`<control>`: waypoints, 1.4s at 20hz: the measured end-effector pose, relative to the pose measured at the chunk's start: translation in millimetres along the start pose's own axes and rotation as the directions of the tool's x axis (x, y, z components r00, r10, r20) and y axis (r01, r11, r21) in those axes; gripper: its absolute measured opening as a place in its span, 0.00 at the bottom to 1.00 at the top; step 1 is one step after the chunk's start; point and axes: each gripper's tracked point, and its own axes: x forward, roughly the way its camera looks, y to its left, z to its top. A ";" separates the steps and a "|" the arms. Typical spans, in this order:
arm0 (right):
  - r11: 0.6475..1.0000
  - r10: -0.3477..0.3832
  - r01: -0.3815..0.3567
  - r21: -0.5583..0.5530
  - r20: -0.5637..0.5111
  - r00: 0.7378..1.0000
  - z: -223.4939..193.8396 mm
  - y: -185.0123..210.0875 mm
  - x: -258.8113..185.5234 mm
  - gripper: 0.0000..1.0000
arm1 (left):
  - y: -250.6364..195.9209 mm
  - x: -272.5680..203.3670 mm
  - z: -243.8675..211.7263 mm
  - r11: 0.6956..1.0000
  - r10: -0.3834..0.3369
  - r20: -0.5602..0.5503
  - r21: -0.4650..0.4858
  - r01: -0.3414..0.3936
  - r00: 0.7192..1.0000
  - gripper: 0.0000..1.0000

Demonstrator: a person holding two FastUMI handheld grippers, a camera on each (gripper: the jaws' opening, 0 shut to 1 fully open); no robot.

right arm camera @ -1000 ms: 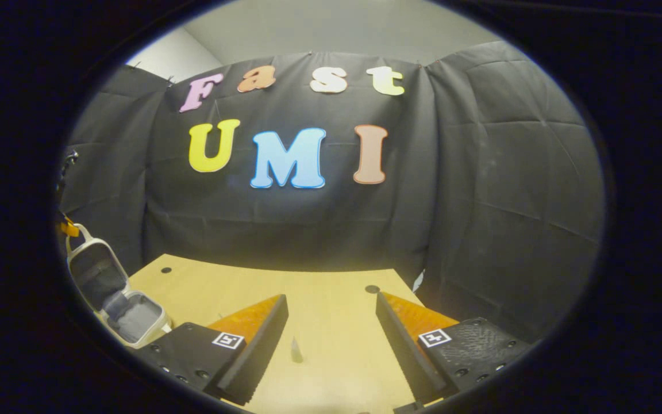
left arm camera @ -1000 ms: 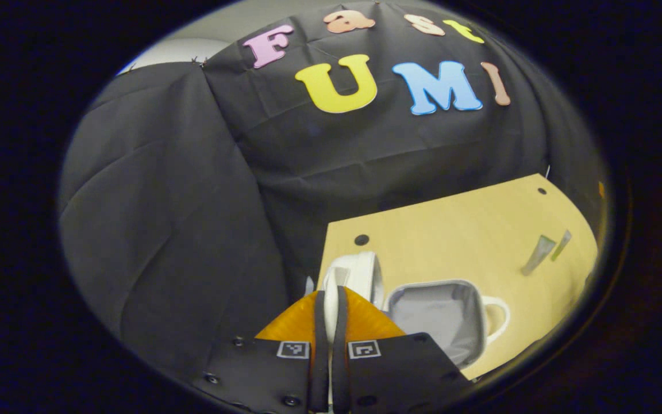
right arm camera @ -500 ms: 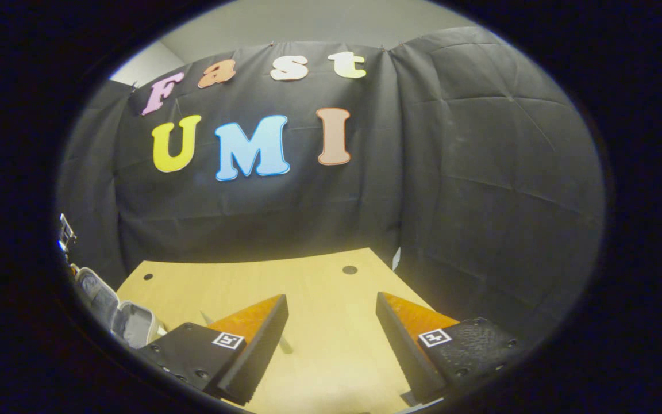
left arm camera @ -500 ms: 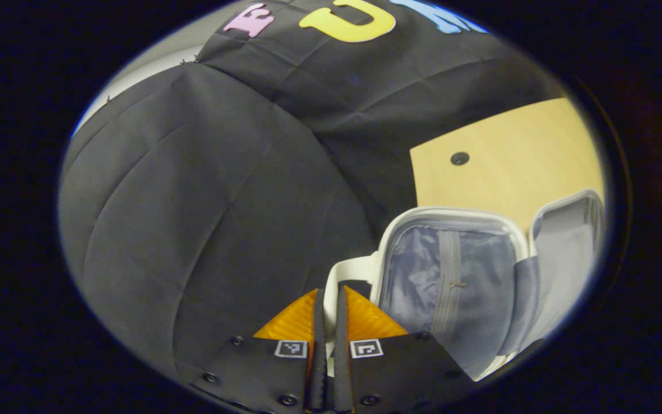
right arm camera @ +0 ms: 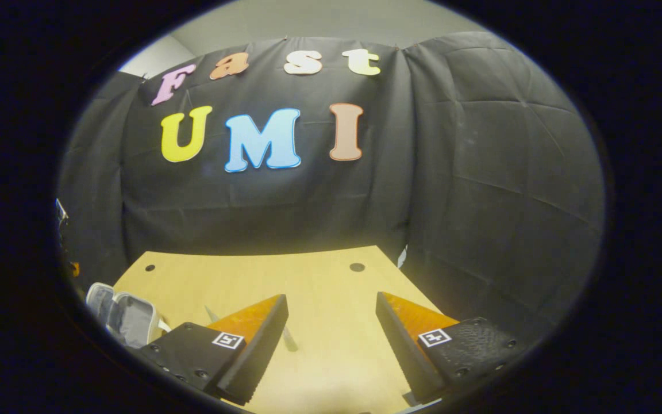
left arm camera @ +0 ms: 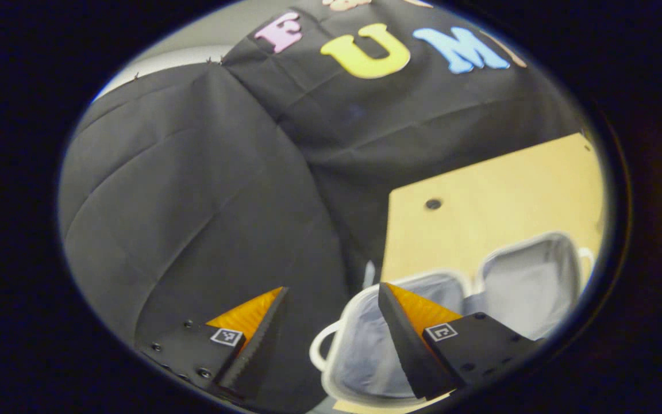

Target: First open the suitcase, pack the skin care products into it, and then close the suitcase.

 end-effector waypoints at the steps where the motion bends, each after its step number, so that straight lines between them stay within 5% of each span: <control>1: 1.000 0.012 -0.012 -0.007 0.000 1.000 -1.7 3.7 1.3 0.94 | -46.8 -18.5 22.9 0.995 -0.095 0.052 -0.013 0.096 0.994 0.99; 3: 0.999 0.046 -0.047 -0.028 -0.017 0.999 -11.2 13.3 7.5 0.94 | -152.2 -52.2 61.6 0.962 -0.266 0.124 -0.024 0.271 0.956 0.99; 6: 0.993 0.102 -0.106 -0.048 -0.077 0.992 -36.2 23.6 13.3 0.94 | -305.2 -91.6 94.7 0.860 -0.499 0.154 -0.029 0.509 0.853 0.99; 9: 0.991 0.122 -0.129 -0.048 -0.123 0.985 -54.8 23.2 12.0 0.94 | -420.3 -112.4 96.4 0.800 -0.588 0.139 -0.047 0.599 0.797 0.99; 13: 0.991 0.098 -0.111 -0.070 -0.164 0.982 -71.6 5.3 4.6 0.94 | -518.1 -124.7 94.0 0.773 -0.627 0.101 -0.045 0.633 0.772 0.99; 15: 0.993 0.076 -0.092 -0.081 -0.183 0.980 -77.9 -8.2 1.9 0.94 | -557.3 -124.2 89.5 0.776 -0.628 0.090 -0.013 0.631 0.773 1.00; 22: 0.996 0.013 -0.034 -0.080 -0.247 0.969 -91.5 -48.7 -8.9 0.94 | -621.3 -77.8 83.4 0.856 -0.513 0.054 -0.037 0.515 0.857 1.00; 25: 0.997 -0.005 -0.018 -0.081 -0.274 0.962 -99.2 -61.9 -13.5 0.94 | -638.1 -47.3 72.3 0.870 -0.490 0.009 -0.055 0.490 0.872 1.00; 26: 0.997 -0.010 -0.014 -0.081 -0.287 0.958 -103.2 -65.8 -15.7 0.94 | -641.8 -40.4 68.1 0.872 -0.486 -0.005 -0.058 0.485 0.874 0.96; 28: 0.998 -0.010 -0.012 -0.069 -0.307 0.952 -109.9 -70.1 -17.2 0.94 | -638.6 -32.3 69.0 0.876 -0.479 -0.004 -0.075 0.477 0.878 0.54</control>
